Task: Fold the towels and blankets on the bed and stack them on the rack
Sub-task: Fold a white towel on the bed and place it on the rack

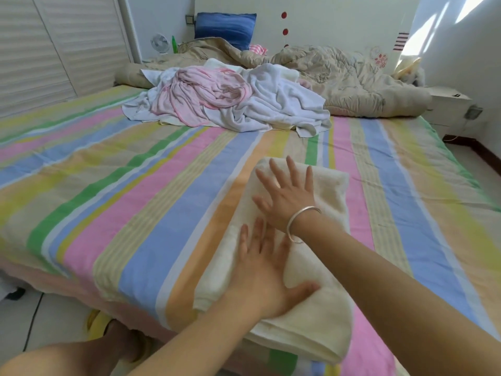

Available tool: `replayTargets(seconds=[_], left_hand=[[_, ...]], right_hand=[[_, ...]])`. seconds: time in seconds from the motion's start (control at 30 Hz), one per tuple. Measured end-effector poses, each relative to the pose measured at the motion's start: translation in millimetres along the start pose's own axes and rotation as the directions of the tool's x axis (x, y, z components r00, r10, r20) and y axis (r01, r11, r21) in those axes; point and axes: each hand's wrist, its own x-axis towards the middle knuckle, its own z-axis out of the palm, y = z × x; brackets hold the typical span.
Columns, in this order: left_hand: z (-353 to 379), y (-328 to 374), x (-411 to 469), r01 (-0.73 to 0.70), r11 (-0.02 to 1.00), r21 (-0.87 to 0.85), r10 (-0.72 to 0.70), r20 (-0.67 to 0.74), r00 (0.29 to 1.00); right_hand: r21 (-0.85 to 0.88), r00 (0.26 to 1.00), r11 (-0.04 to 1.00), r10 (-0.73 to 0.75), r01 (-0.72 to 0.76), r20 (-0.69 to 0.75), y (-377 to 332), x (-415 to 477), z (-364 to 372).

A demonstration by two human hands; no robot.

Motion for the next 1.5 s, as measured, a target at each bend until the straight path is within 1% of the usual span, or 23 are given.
replayTargets(seconds=[0.1,0.2,0.27,0.33,0.43,0.53,0.57,0.63,0.7,0.73,0.77,0.83,0.87,0.97,1.03,1.1,1.13,1.2,1.23,1.27,1.37,1.43,1.5], left_hand=[[2.2,-0.6,1.0,0.010,1.000,-0.026,-0.011,-0.010,1.000],[5.1,-1.6,3.3,0.019,1.000,-0.016,-0.019,0.023,1.000],[4.8,-0.1,6.3,0.028,0.999,-0.022,-0.028,0.042,0.999],[1.3,0.7,6.5,0.024,0.999,-0.036,-0.022,0.056,0.998],[-1.6,-5.9,6.2,0.000,0.997,-0.081,0.010,0.115,0.993],[-22.1,-17.5,9.4,-0.054,0.984,-0.169,0.090,0.210,0.974],[-29.9,-23.0,10.9,-0.044,0.967,-0.249,0.096,0.203,0.974],[-42.8,-38.1,13.5,0.002,0.899,-0.437,0.038,0.083,0.996],[-44.5,-59.0,13.9,0.031,0.908,-0.417,-0.064,-0.065,0.996],[-43.6,-69.2,13.4,0.081,0.925,-0.372,-0.105,-0.045,0.993],[-41.5,-78.5,11.1,0.151,0.926,-0.345,-0.143,0.048,0.989],[-41.2,-86.5,4.4,0.259,0.880,-0.398,-0.170,0.246,0.954],[-42.3,-87.1,1.6,0.295,0.843,-0.449,-0.175,0.291,0.941],[-42.3,-90.8,0.2,0.379,0.752,-0.539,-0.213,0.347,0.914],[-46.1,-96.0,5.7,0.393,0.771,-0.501,-0.235,0.350,0.907],[-62.2,-105.3,23.1,0.354,0.841,-0.408,-0.250,0.288,0.925],[-76.9,-109.9,35.2,0.339,0.875,-0.346,-0.262,0.251,0.932],[-105.5,-116.6,63.9,0.327,0.924,-0.200,-0.293,0.181,0.939],[-116.7,-116.1,77.2,0.310,0.944,-0.116,-0.293,0.143,0.945],[-122.5,-113.3,88.9,0.292,0.956,-0.038,-0.287,0.102,0.952],[-104.4,-103.4,107.0,0.281,0.953,0.111,-0.274,-0.070,0.959],[-78.7,-103.9,99.4,0.336,0.938,0.082,-0.322,-0.145,0.935],[-56.9,-114.0,78.6,0.427,0.902,-0.067,-0.432,-0.141,0.891]], right_hand=[[-0.062,0.974,0.996,0.071,-0.059,0.213,16.7,25.4,22.4],[0.030,0.932,0.993,0.098,-0.116,0.349,33.4,34.4,41.1],[0.083,0.927,0.988,0.096,-0.134,0.363,36.8,40.7,44.3],[0.113,0.928,0.974,0.149,-0.198,0.342,42.7,45.7,39.9],[0.055,0.907,0.948,0.282,-0.314,0.313,55.1,50.6,31.1],[0.007,0.865,0.934,0.327,-0.356,0.381,60.5,57.1,21.3],[0.008,0.855,0.932,0.329,-0.362,0.401,61.6,59.3,17.5],[0.029,0.837,0.925,0.329,-0.379,0.436,64.2,60.5,10.6],[0.048,0.825,0.919,0.327,-0.392,0.461,67.1,58.8,7.0],[0.051,0.822,0.916,0.331,-0.398,0.464,67.8,57.1,6.0],[0.051,0.820,0.915,0.334,-0.401,0.465,68.1,55.7,6.8],[0.037,0.817,0.912,0.346,-0.408,0.462,67.1,53.6,6.8],[0.031,0.818,0.912,0.352,-0.409,0.455,65.9,53.1,6.8],[-0.013,0.833,0.915,0.374,-0.404,0.408,60.7,55.2,4.1],[-0.068,0.837,0.909,0.406,-0.411,0.365,60.5,54.9,0.4],[-0.094,0.797,0.865,0.491,-0.492,0.352,70.1,48.5,-3.6],[-0.050,0.749,0.823,0.538,-0.566,0.386,78.2,44.4,-5.4],[0.109,0.623,0.691,0.557,-0.714,0.549,94.2,27.9,-7.5],[0.182,0.582,0.621,0.536,-0.763,0.612,99.5,17.9,-8.3],[0.239,0.571,0.572,0.516,-0.785,0.639,103.6,8.7,-7.7],[0.387,0.609,0.483,0.495,-0.786,0.620,108.3,-24.3,-6.8],[0.461,0.602,0.388,0.481,-0.798,0.637,112.6,-48.0,-7.2],[0.533,0.614,0.305,0.436,-0.789,0.658,114.2,-68.2,-9.7]])
